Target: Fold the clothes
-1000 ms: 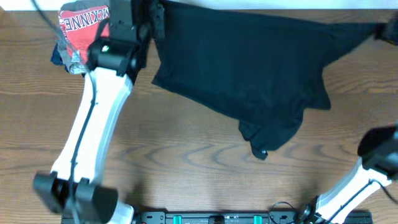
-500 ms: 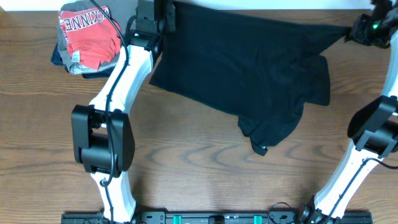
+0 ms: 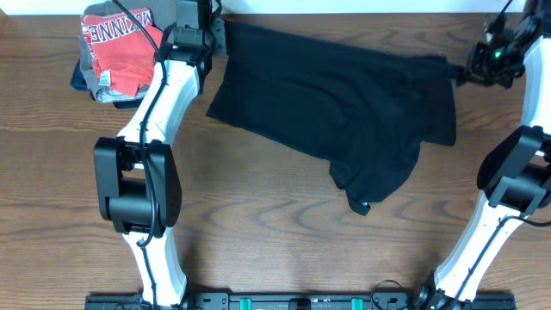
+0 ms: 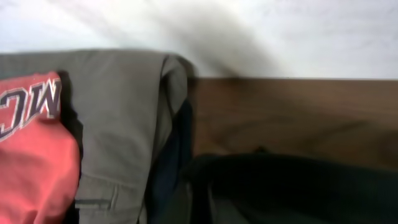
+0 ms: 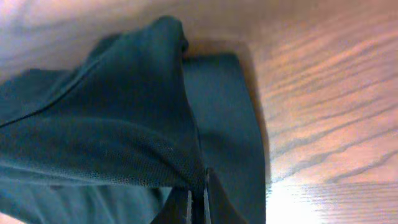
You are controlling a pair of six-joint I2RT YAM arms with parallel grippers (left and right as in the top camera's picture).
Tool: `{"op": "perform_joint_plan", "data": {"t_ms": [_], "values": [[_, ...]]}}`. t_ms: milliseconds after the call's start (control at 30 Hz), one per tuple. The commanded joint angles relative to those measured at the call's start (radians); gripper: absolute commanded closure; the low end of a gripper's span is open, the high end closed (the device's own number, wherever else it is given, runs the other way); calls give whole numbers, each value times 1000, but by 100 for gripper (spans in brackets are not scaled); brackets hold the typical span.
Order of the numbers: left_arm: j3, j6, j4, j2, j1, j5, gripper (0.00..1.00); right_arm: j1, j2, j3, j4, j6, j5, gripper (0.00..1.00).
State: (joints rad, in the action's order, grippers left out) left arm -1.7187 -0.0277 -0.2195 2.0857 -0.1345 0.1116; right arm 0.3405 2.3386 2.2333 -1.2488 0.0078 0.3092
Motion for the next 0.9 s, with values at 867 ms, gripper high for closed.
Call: {"op": "perform_joint_plan", "data": {"t_ms": [867], "values": [[0,-11,-128,159,29,58,94,-27,4,-294,220,44,-73,99]]}}
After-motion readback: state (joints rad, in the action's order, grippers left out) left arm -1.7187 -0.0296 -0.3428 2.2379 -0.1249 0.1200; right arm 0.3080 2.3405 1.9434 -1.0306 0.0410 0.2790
